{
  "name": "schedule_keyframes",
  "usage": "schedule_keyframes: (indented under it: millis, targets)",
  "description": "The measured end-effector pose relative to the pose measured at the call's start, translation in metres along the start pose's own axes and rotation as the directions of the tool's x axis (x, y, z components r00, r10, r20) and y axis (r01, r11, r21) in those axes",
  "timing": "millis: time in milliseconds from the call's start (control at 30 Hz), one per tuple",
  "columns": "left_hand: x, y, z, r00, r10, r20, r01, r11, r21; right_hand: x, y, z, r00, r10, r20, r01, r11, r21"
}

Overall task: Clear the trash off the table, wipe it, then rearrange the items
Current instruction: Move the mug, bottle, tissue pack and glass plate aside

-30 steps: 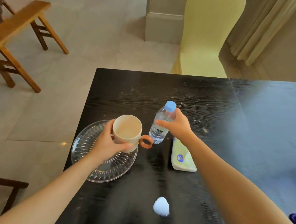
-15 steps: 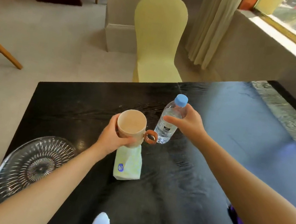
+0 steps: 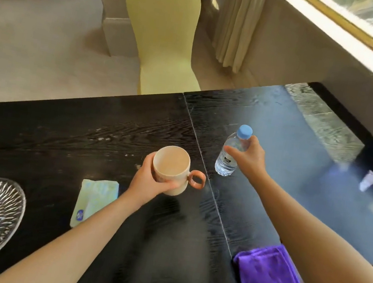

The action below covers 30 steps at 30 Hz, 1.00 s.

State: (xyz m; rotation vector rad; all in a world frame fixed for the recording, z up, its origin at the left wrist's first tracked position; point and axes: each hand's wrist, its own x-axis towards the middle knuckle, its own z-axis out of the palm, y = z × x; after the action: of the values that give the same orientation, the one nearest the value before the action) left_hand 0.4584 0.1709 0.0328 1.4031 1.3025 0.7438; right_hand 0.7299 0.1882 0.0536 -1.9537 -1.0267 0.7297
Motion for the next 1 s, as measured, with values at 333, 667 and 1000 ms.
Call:
schedule_keyframes:
  millis: [333, 667, 1000]
  targets:
    - [0.010, -0.003, 0.025, 0.999, -0.049, -0.005, 0.050, 0.996, 0.070, 0.028, 0.042, 0.016, 0.999, 0.042, -0.001, -0.042, 0.999, 0.026]
    - [0.017, -0.005, 0.041, 0.999, -0.045, 0.025, 0.043, 0.997, 0.065, 0.044, 0.046, 0.003, 0.977, -0.012, 0.215, 0.025, 0.998, -0.059]
    - [0.012, -0.006, 0.078, 0.988, 0.003, 0.153, -0.019, 0.994, 0.107, -0.068, 0.059, -0.015, 0.863, -0.021, 0.505, 0.078, 0.993, -0.093]
